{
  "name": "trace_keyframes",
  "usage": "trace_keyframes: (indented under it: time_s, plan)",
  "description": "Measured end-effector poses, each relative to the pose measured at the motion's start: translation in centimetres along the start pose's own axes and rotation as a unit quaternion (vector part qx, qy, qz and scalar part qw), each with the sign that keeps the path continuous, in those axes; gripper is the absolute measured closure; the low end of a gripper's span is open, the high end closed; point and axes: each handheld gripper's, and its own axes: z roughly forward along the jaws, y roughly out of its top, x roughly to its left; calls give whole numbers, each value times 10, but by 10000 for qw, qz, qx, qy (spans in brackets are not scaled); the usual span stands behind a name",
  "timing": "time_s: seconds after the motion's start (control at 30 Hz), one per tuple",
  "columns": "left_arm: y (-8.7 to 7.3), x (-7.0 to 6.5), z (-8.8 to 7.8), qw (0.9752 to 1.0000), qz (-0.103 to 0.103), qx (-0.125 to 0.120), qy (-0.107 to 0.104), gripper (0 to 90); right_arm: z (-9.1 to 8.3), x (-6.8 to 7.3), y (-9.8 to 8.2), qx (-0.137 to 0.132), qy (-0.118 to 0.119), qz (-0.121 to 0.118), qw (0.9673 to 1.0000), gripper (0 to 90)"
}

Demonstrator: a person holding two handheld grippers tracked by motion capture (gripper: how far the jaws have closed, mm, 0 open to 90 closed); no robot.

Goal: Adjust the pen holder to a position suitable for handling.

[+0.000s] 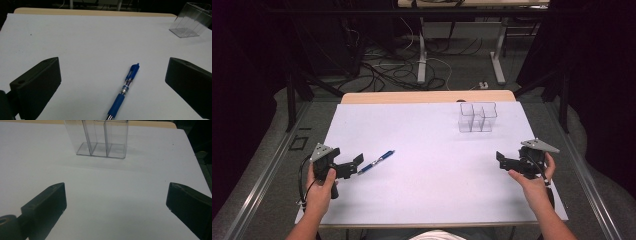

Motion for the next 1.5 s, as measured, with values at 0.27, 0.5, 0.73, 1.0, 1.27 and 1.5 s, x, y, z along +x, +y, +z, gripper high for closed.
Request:
trace_keyframes:
  time_s: [0.27,0.5,0.73,1.0,1.27,1.5]
  plan:
    - [-1,-1,-4,9999,99,-10,53,2,3,-3,2,65,-87,-154,9998,154]
    - [-1,1,-8,9998,147,-36,111,2,9,-3,9,-29,53,-332,9994,255]
    - [-1,2,-11,9998,121,-25,126,2,13,-3,17,-46,66,-289,9995,338]
    - [-2,1,-11,9999,95,-27,117,2,19,-2,34,273,184,-360,9988,368]
    - [-3,3,-12,9999,29,-28,119,2,26,0,57,321,98,-743,9967,371]
    - [-4,4,-12,9999,-34,-32,114,2,32,0,85,297,57,-976,9948,359]
